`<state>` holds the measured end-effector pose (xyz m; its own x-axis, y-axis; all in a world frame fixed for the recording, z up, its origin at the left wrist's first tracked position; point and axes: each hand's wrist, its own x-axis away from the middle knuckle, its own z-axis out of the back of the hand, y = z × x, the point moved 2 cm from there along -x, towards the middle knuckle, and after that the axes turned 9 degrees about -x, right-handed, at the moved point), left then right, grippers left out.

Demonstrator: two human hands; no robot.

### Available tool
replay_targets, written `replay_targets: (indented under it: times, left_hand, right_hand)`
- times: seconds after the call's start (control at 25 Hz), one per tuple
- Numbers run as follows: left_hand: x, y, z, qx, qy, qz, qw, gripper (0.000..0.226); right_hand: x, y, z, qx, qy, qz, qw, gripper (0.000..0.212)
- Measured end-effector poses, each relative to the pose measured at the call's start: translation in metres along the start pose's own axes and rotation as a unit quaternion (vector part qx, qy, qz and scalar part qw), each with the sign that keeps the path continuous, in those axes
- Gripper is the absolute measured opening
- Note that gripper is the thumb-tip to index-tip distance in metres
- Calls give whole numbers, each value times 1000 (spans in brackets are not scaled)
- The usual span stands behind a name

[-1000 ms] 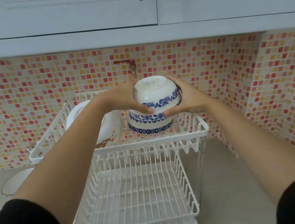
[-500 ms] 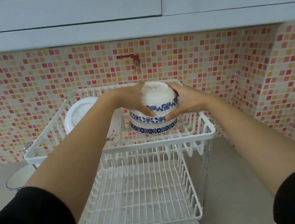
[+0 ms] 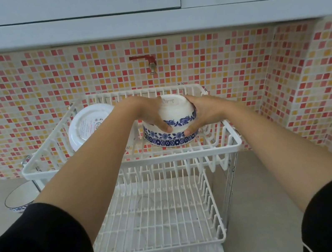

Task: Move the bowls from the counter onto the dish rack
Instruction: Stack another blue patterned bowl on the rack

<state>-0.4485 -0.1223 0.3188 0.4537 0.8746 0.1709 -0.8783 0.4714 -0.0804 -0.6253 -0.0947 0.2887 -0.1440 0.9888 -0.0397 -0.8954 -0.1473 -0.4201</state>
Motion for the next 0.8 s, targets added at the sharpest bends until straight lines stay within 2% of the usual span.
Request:
replay_targets:
  times: [0.08,0.2,0.28,0.36,0.48,0.6,0.68,0.8]
  left_hand:
    - [-1,0,1,-19,-2,6,1000,109]
    - [-2,1,1,-40,-1,7,999,114]
    - [0,2,1,-52,9,-1,999,115]
    - [7,2,4,-37,46,-35,998,110]
    - [25,-15,13,1,127,-79,989,81]
    - [46,-41,18,7,197,-79,977,55]
    - [60,-66,14,38,226,-67,971,48]
    - [90,-113,0,78,265,-38,960,46]
  right_hand:
    - [0,0,0,10,-2,-9,1000,115]
    - [-1,-1,2,27,-7,-28,999,132]
    - [0,-3,2,38,-5,-30,999,132]
    - [5,-5,5,59,-2,-19,998,125]
    - [19,-16,15,92,14,-9,996,113]
    - [28,-45,17,98,60,23,993,79]
    - [27,-78,6,85,95,45,991,66]
    - [18,-136,-19,53,141,74,986,62]
